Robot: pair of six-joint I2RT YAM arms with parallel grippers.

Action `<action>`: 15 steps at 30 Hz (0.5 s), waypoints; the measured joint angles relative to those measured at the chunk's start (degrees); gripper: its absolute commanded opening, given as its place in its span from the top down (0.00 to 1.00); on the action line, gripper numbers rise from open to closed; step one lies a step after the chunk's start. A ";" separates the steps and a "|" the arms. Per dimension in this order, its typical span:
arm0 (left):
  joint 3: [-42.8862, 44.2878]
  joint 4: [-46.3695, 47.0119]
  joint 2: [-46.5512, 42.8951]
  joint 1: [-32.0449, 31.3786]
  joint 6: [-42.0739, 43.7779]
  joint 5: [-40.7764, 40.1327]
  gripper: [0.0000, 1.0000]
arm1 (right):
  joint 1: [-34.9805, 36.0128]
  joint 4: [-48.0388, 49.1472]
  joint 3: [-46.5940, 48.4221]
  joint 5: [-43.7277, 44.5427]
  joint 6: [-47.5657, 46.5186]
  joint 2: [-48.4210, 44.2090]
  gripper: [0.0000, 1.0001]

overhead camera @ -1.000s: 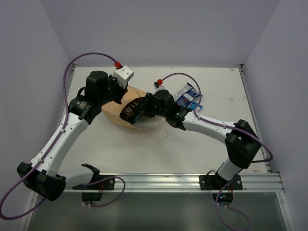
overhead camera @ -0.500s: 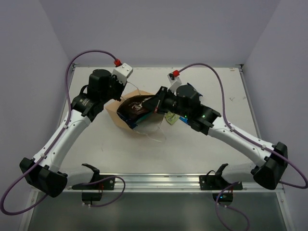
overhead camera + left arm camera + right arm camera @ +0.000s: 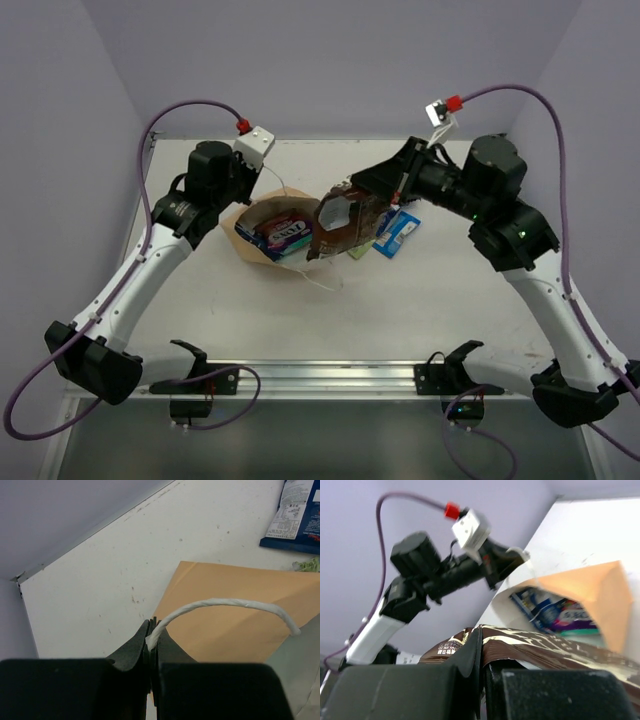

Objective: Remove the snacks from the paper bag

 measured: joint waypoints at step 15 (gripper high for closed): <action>0.00 -0.11 0.04 0.00 0.48 -0.11 1.00 | -30.29 -0.07 12.46 -3.21 -5.27 16.20 1.00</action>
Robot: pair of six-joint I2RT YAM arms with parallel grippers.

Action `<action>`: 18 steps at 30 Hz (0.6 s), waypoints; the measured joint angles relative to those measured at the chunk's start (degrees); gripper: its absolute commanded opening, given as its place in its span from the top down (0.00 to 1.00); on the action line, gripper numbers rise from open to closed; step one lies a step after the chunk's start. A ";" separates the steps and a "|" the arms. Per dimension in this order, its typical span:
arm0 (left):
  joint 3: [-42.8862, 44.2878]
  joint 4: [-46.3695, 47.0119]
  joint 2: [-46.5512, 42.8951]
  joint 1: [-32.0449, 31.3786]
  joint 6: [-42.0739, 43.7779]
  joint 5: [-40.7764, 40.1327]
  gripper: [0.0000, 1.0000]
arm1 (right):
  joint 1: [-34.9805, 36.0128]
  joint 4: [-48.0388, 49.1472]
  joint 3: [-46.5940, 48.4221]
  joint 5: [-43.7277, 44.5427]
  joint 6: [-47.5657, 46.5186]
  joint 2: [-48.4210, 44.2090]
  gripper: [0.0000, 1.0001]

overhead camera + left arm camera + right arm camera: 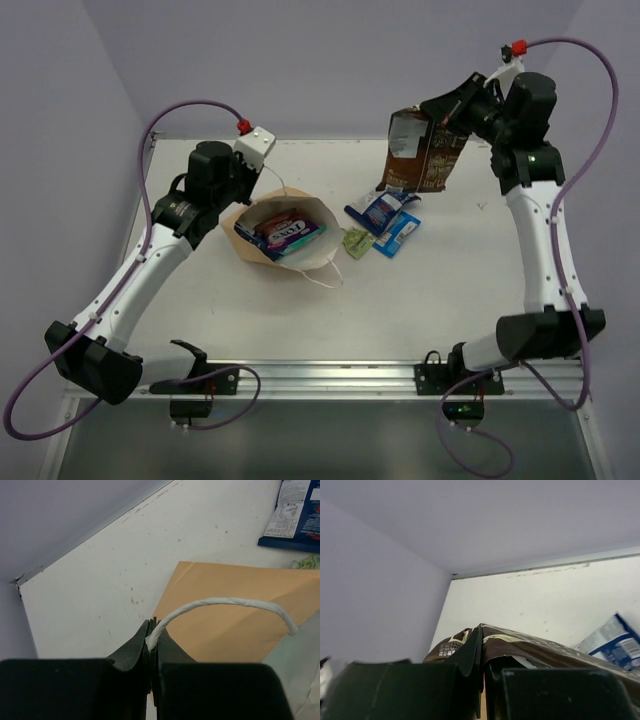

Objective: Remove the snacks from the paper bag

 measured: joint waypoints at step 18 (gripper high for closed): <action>0.00 -2.56 -1.55 0.00 1.73 10.84 1.00 | -10.88 24.98 -42.62 1.64 -6.25 9.68 0.61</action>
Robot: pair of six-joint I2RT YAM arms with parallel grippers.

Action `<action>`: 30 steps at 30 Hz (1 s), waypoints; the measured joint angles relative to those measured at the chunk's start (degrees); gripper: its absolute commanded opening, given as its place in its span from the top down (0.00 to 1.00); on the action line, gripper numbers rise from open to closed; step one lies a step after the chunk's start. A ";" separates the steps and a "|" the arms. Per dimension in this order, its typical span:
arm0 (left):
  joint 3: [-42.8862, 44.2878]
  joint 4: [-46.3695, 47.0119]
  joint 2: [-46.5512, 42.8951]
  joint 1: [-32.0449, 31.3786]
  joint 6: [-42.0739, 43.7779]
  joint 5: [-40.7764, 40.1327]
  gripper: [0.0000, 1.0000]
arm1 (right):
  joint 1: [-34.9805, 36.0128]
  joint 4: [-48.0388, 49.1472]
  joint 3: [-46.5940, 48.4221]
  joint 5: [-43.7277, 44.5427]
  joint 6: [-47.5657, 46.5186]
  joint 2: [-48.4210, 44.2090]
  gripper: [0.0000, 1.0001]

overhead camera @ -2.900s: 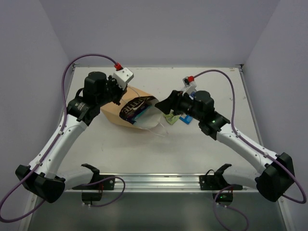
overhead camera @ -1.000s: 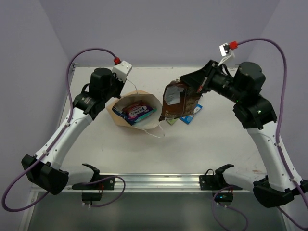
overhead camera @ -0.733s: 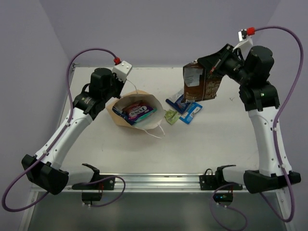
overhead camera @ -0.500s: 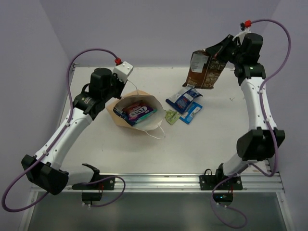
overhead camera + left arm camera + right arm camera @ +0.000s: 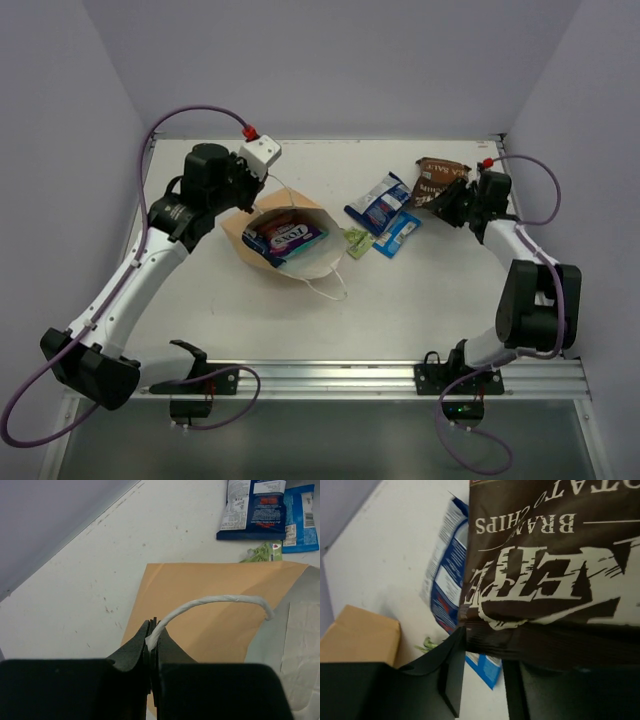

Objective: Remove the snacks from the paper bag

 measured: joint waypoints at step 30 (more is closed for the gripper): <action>0.17 -2.32 1.51 -0.63 2.10 3.74 1.00 | 60.76 -5.33 -0.96 14.25 -24.26 -15.58 0.32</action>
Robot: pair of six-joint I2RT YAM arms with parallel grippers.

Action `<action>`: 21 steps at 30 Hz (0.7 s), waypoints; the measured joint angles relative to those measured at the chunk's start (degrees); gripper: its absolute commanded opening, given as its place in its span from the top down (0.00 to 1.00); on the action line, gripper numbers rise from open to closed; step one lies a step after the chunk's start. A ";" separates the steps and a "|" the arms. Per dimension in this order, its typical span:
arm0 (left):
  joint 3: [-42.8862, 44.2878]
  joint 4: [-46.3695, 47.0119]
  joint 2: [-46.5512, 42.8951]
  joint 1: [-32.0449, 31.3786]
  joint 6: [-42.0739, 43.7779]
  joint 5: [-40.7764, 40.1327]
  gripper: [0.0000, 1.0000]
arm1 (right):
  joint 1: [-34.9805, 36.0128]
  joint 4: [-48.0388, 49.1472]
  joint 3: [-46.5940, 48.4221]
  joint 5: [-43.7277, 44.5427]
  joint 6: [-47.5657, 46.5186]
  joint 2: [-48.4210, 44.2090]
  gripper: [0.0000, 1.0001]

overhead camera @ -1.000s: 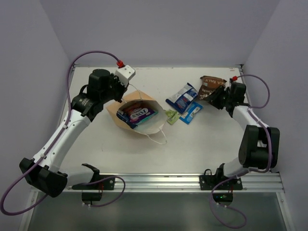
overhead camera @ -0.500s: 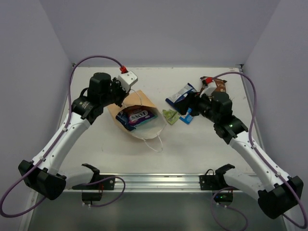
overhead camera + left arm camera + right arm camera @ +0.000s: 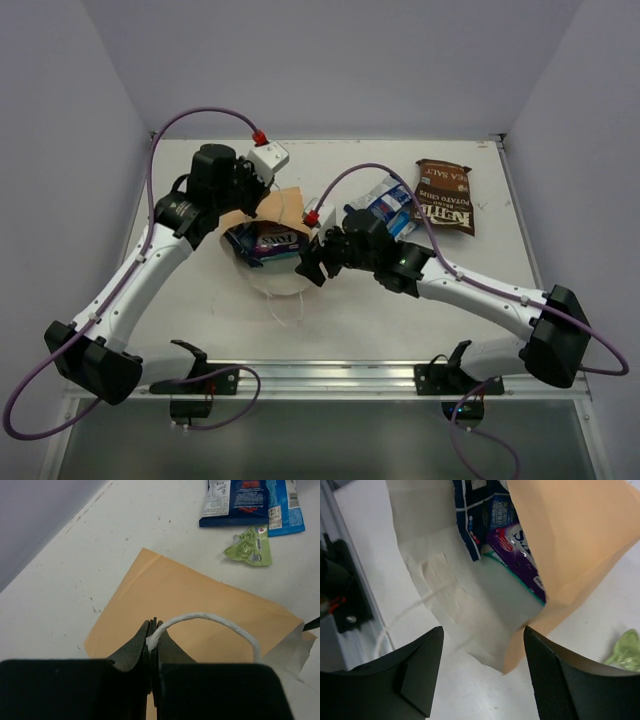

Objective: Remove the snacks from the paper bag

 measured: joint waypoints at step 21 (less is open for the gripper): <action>6.54 -1.49 2.91 0.00 -4.22 -0.63 1.00 | 4.92 -1.60 12.26 1.09 -17.73 2.19 0.53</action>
